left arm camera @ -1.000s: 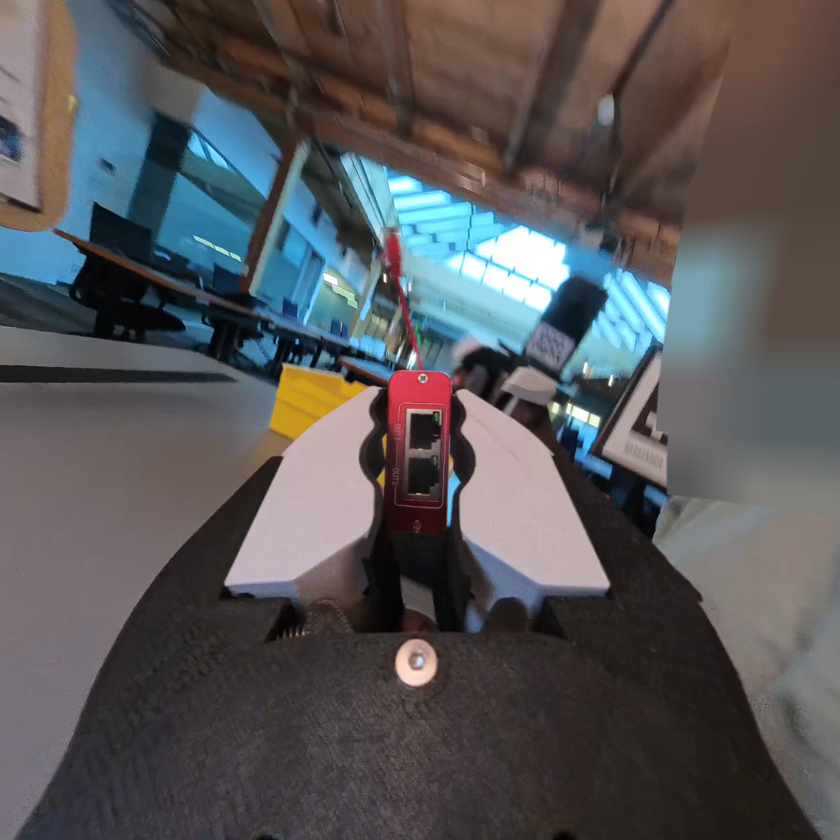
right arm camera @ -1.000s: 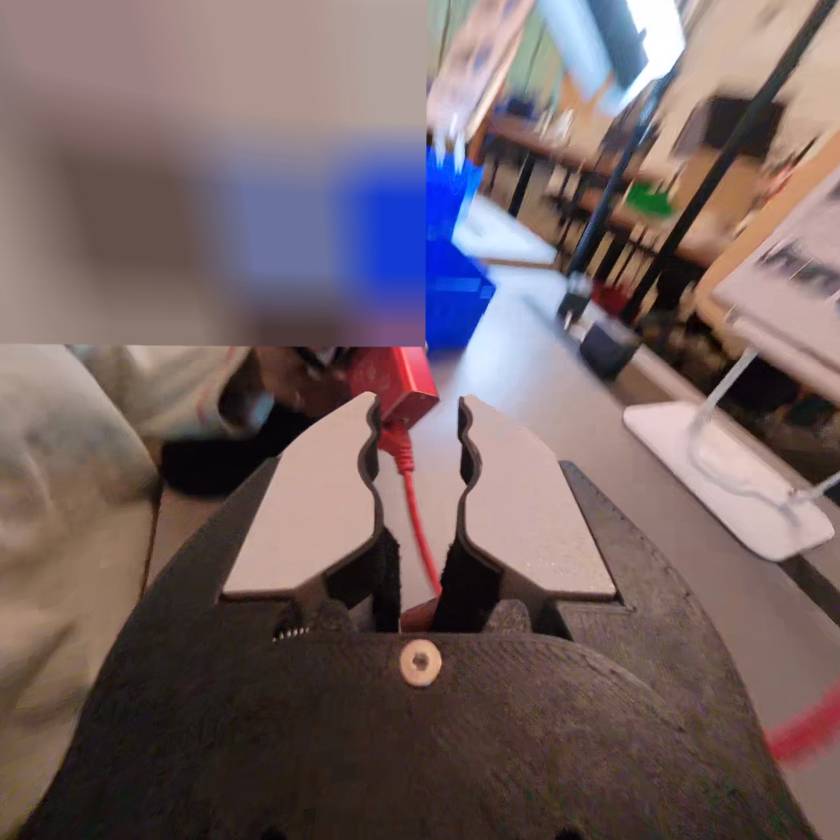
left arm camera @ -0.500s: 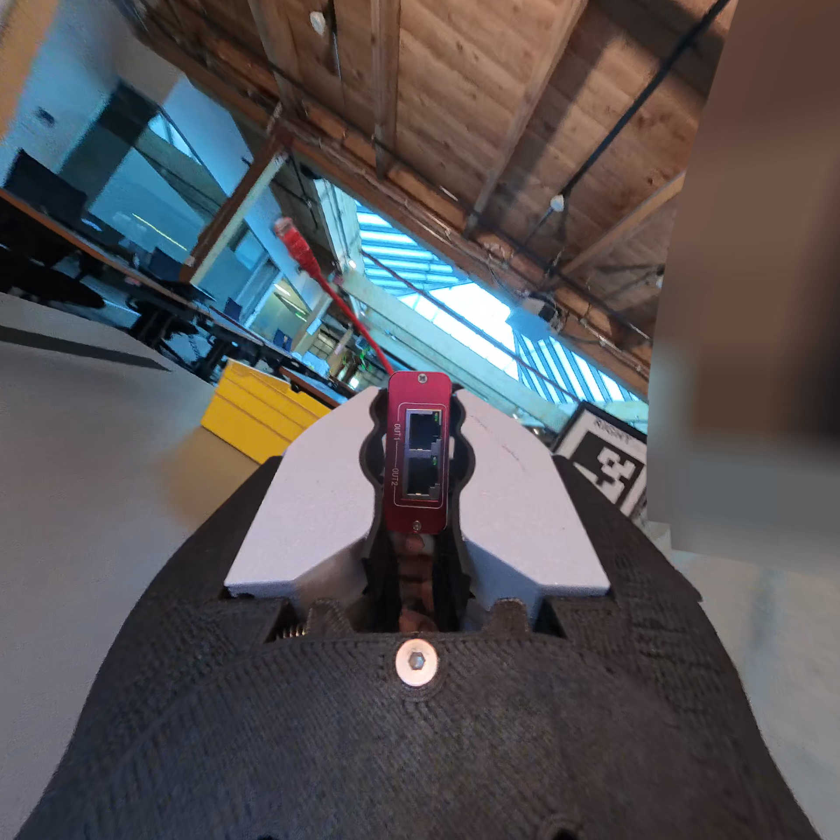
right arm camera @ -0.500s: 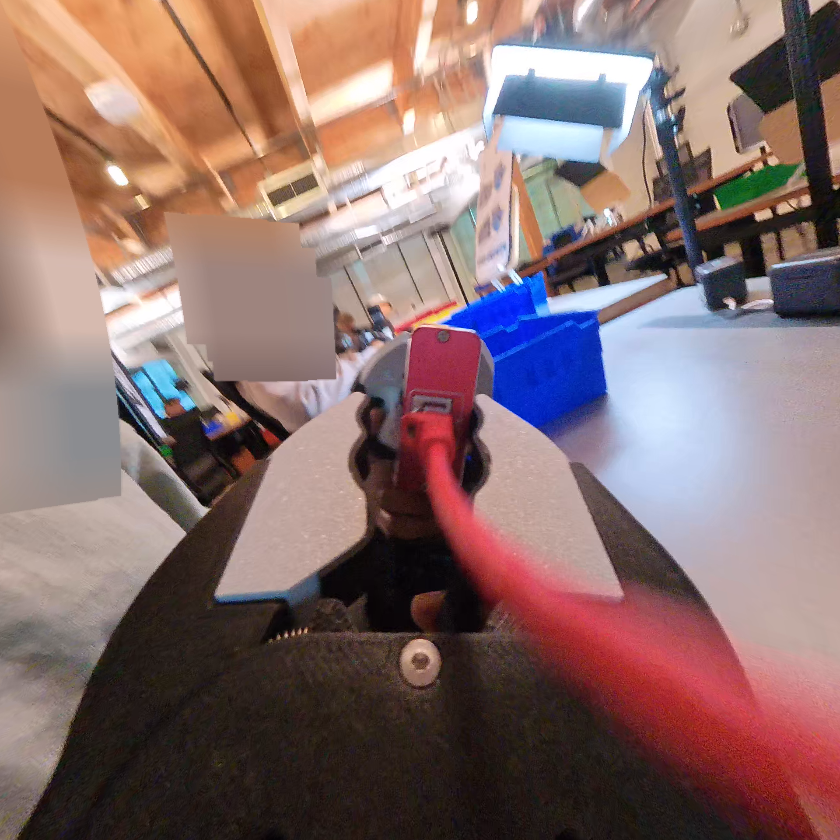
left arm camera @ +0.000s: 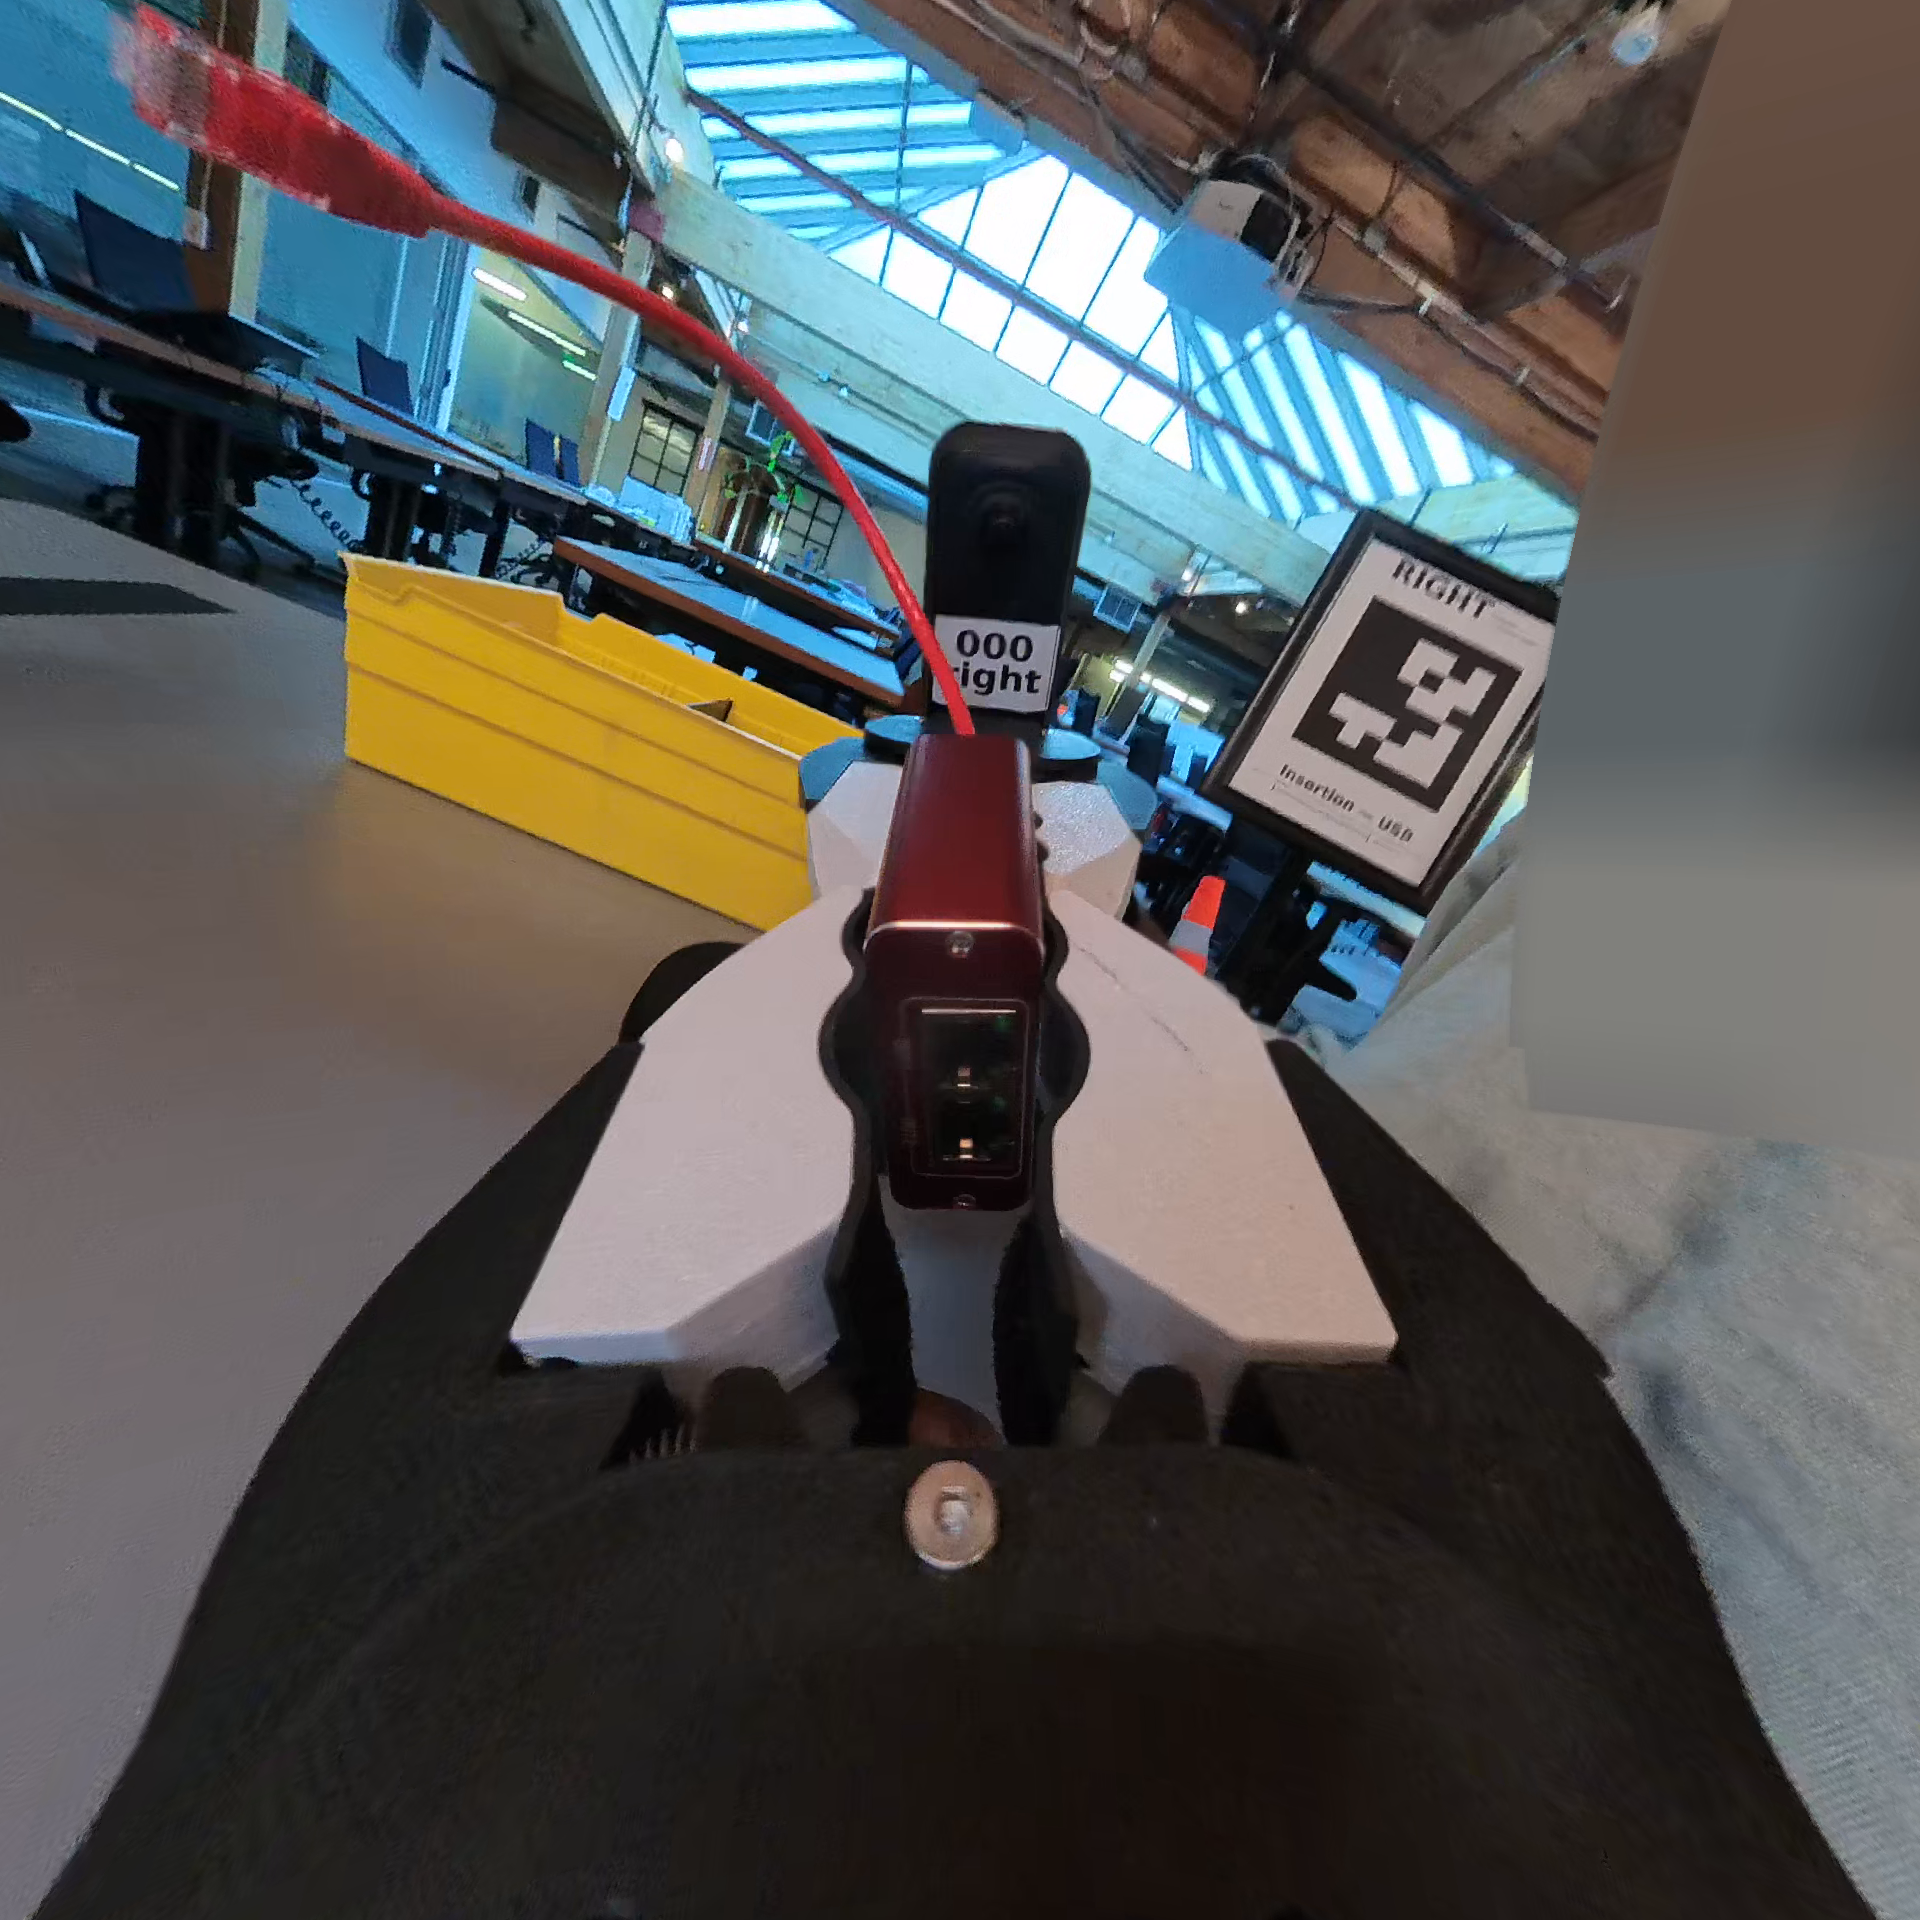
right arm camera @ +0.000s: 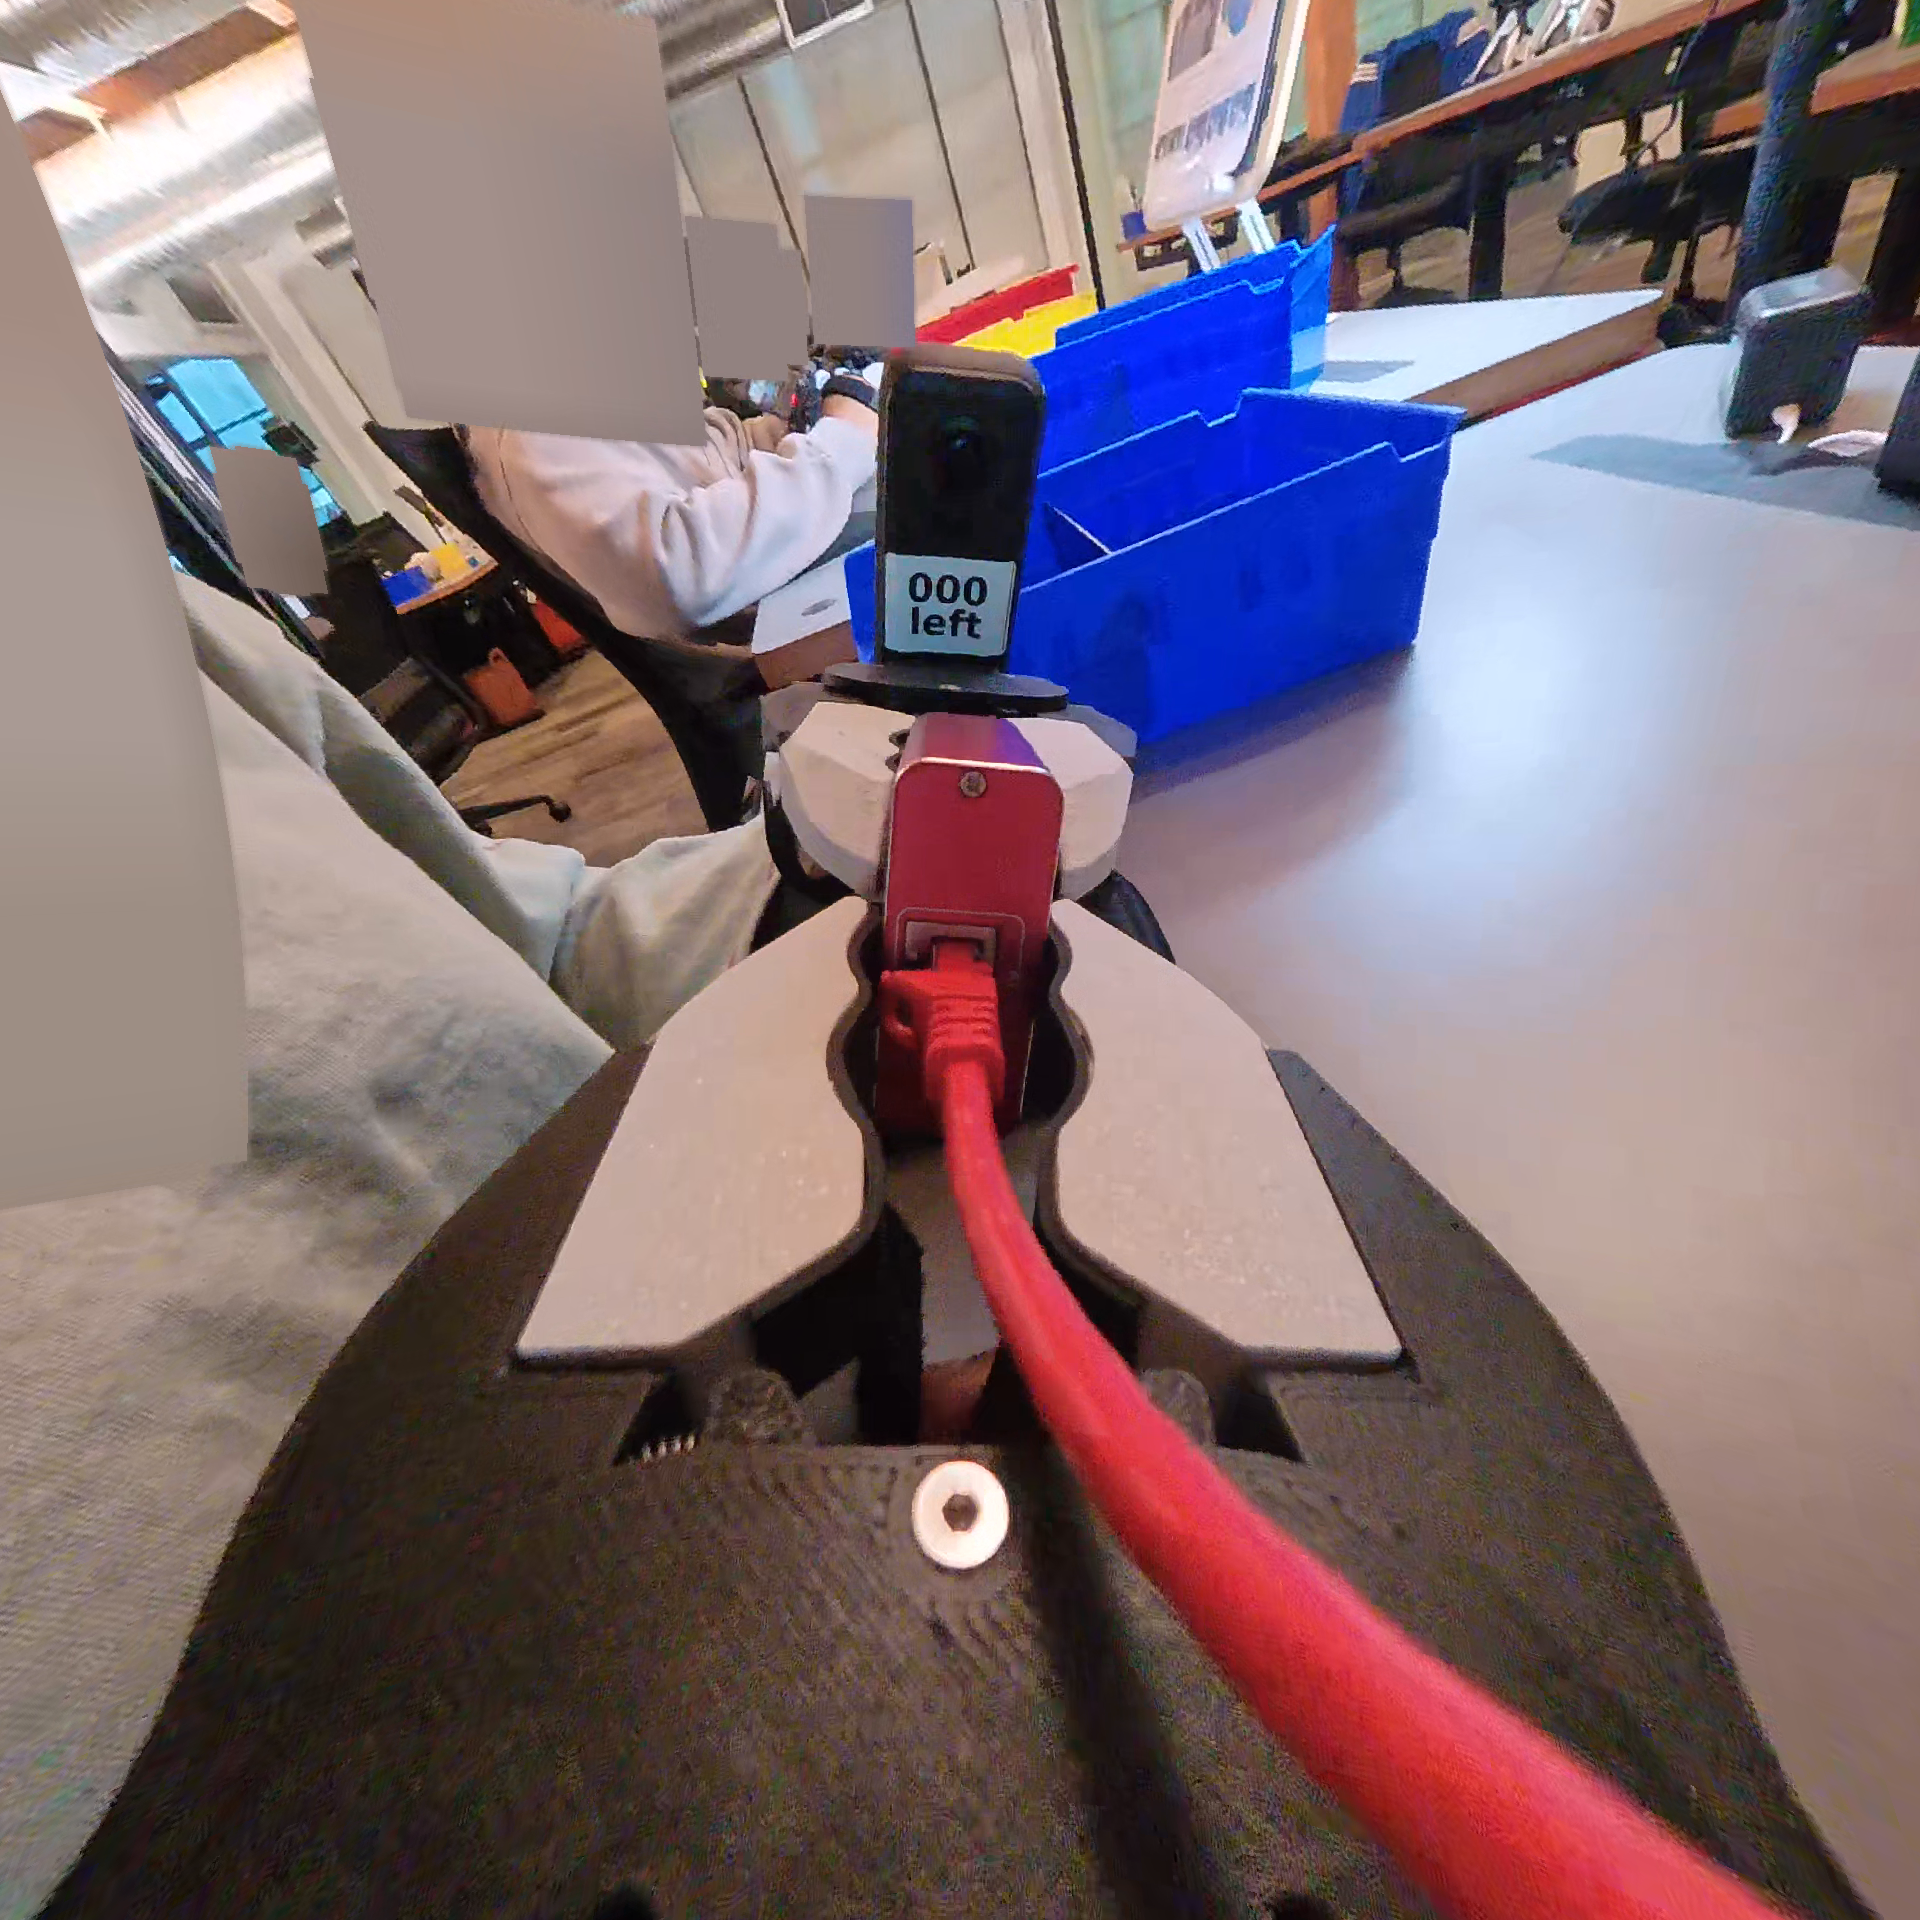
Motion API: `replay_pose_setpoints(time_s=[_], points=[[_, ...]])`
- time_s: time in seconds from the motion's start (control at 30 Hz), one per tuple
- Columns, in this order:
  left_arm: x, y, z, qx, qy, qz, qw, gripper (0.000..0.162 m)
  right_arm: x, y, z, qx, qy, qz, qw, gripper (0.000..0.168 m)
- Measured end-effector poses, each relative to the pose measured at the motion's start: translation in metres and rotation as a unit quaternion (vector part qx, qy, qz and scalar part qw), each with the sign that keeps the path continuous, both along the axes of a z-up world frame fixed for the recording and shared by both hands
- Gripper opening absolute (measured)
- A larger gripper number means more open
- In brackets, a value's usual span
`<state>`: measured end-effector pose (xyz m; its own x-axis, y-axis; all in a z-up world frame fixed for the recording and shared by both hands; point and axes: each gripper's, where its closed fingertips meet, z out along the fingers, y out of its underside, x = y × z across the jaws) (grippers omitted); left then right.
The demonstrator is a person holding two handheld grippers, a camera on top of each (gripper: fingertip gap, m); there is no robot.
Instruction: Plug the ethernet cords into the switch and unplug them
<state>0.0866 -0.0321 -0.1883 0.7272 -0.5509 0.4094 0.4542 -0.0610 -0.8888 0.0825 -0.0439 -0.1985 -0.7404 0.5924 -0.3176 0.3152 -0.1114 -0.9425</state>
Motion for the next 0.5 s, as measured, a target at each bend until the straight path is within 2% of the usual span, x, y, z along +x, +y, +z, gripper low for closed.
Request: replay_pose_setpoints(time_s=[0.1,0.13,0.2,0.4,0.43,0.5], points=[[-0.011,-0.004,0.005,0.004,-0.053,-0.004,0.999,0.026,0.003,0.015,0.021,-0.054,0.038,-0.02,0.998,0.036],[-0.013,-0.005,0.007,0.008,-0.061,-0.005,0.998,0.026,0.006,0.02,0.026,-0.071,0.046,-0.023,0.996,0.028],[-0.01,-0.005,0.008,0.008,-0.066,-0.017,0.998,0.026,0.009,0.021,0.022,-0.064,0.039,-0.014,0.997,0.021],[-0.005,-0.005,0.005,0.006,-0.047,-0.021,0.999,0.026,0.013,0.02,0.013,-0.03,0.039,0.002,0.999,0.022],[-0.005,-0.005,0.005,0.01,-0.042,-0.017,0.999,0.026,0.013,0.02,0.014,-0.033,0.049,0.002,0.998,0.015],[-0.003,-0.006,0.007,0.016,-0.04,-0.023,0.999,0.027,0.014,0.019,0.016,-0.053,0.055,0.002,0.997,0.014]])
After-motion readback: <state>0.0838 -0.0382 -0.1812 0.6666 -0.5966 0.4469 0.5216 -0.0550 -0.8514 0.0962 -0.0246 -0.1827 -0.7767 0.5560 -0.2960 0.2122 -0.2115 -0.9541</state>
